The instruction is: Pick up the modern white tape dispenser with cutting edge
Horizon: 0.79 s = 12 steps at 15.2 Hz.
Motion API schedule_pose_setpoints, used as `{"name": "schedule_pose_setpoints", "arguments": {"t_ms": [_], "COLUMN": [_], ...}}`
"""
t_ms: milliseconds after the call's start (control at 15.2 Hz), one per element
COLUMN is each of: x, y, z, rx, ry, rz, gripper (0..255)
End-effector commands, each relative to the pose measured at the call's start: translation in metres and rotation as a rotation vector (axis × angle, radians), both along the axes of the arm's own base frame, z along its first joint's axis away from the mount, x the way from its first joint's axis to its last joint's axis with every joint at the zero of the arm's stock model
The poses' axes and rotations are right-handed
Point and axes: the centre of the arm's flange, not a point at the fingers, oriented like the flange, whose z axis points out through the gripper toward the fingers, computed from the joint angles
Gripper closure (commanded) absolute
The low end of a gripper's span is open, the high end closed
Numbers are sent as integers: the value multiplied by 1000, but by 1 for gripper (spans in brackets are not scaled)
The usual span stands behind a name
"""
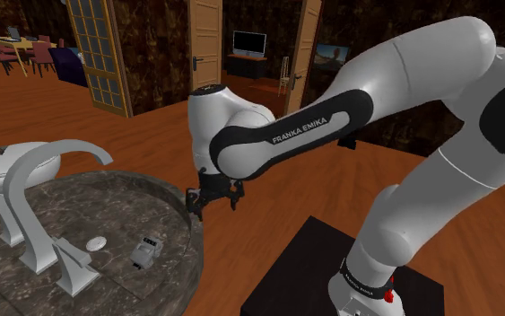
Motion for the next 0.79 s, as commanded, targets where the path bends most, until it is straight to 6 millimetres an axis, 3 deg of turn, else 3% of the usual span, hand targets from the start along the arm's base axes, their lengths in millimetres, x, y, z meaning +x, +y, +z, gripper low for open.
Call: {"name": "schedule_pose_setpoints", "arguments": {"t_ms": [0,726], "x": [13,106], "y": [19,104], "z": [-18,-84], "rx": [-4,-42], "ry": [-18,-106], "rz": [-44,-263], "gripper": [0,0]}}
